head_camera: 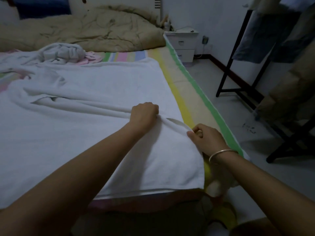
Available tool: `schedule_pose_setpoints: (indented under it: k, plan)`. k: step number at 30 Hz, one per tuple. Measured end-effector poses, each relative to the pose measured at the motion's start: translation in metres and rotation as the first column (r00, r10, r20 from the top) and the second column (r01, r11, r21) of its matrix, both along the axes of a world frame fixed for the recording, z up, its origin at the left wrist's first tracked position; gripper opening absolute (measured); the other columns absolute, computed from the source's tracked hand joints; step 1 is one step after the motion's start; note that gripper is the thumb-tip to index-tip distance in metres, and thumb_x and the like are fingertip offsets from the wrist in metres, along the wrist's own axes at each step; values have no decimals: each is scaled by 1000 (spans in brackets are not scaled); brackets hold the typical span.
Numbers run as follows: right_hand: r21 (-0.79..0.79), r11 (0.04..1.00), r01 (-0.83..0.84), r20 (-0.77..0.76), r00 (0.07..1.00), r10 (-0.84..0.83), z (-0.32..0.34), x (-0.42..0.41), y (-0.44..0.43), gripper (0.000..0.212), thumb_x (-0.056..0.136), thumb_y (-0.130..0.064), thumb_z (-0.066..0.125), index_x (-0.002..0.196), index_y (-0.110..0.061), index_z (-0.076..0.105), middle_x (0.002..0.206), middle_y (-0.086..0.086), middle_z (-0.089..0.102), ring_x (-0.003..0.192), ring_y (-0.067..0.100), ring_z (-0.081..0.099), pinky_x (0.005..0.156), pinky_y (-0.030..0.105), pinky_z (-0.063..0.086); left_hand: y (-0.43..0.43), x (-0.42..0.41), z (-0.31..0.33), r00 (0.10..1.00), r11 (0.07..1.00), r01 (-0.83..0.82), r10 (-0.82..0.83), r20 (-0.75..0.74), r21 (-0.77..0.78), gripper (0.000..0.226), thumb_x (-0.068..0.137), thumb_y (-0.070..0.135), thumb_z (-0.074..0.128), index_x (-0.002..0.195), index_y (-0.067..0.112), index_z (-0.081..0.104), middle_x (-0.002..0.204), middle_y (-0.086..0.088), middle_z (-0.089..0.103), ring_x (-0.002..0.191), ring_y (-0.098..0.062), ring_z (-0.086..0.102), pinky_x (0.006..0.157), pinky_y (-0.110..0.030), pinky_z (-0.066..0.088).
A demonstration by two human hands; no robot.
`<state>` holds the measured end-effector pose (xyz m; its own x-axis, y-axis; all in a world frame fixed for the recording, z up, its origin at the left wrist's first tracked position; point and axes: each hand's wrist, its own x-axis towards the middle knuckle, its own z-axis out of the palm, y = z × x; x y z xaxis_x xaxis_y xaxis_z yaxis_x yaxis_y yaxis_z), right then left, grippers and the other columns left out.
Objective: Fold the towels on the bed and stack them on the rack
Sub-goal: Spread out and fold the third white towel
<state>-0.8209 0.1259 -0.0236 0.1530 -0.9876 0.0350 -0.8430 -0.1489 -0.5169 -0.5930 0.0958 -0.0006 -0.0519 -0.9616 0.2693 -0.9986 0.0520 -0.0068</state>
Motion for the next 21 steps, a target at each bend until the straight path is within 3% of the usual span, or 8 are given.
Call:
schedule_pose_setpoints:
  k: [3, 6, 9, 12, 16, 19, 21]
  plan:
    - [35, 999, -3, 96, 995, 0, 0, 2, 8, 31, 88, -52, 56, 101, -23, 55, 87, -4, 62, 82, 21, 58, 68, 31, 42, 21, 6, -7, 983, 994, 29, -47, -179, -101, 25, 87, 16, 57, 112, 14, 51, 113, -7, 49, 78, -32, 60, 61, -37, 42]
    - [27, 999, 29, 72, 997, -31, -3, 0, 19, 31, 88, -50, 56, 95, -20, 53, 84, -2, 61, 80, 21, 57, 66, 31, 40, 68, 7, -11, 929, 944, 198, -267, -258, -263, 25, 81, 36, 65, 95, 21, 50, 91, 8, 50, 68, -18, 57, 54, -32, 42]
    - [37, 998, 42, 4, 999, -43, -2, -2, 28, 39, 87, -52, 57, 71, -17, 52, 66, 0, 54, 64, 21, 52, 56, 31, 35, 119, 12, -20, 841, 866, 472, -498, -210, -163, 35, 82, 59, 58, 86, 26, 48, 77, 15, 46, 62, -11, 52, 51, -28, 38]
    - [92, 995, 45, 27, 998, -48, 1, -1, 34, 48, 87, -49, 57, 56, -17, 40, 55, 1, 43, 55, 21, 43, 52, 31, 28, 138, 20, -31, 783, 784, 621, -620, -54, -11, 49, 77, 74, 54, 89, 26, 49, 84, 12, 52, 67, -12, 54, 48, -28, 40]
    - [63, 995, 80, -36, 996, -78, -3, 7, 44, 42, 88, -52, 54, 62, -20, 46, 64, 0, 49, 65, 25, 51, 55, 32, 35, 139, 19, -31, 717, 719, 693, -695, 54, 52, 47, 76, 66, 59, 95, 24, 48, 91, 7, 51, 71, -15, 54, 45, -31, 39]
    - [111, 988, 110, -24, 994, -108, -9, 11, 44, 40, 86, -57, 51, 82, -18, 57, 85, 5, 62, 80, 31, 58, 69, 37, 47, 143, 16, -32, 665, 668, 739, -744, 67, 88, 32, 74, 47, 63, 91, 23, 49, 87, 4, 52, 67, -18, 54, 44, -28, 35]
    - [128, 983, 133, -50, 991, -127, -8, 13, 43, 43, 85, -58, 53, 97, -16, 55, 97, 9, 63, 85, 32, 58, 72, 38, 48, 148, 13, -29, 669, 665, 735, -743, 19, 133, 21, 72, 36, 60, 82, 22, 48, 78, 4, 53, 62, -20, 54, 47, -26, 29]
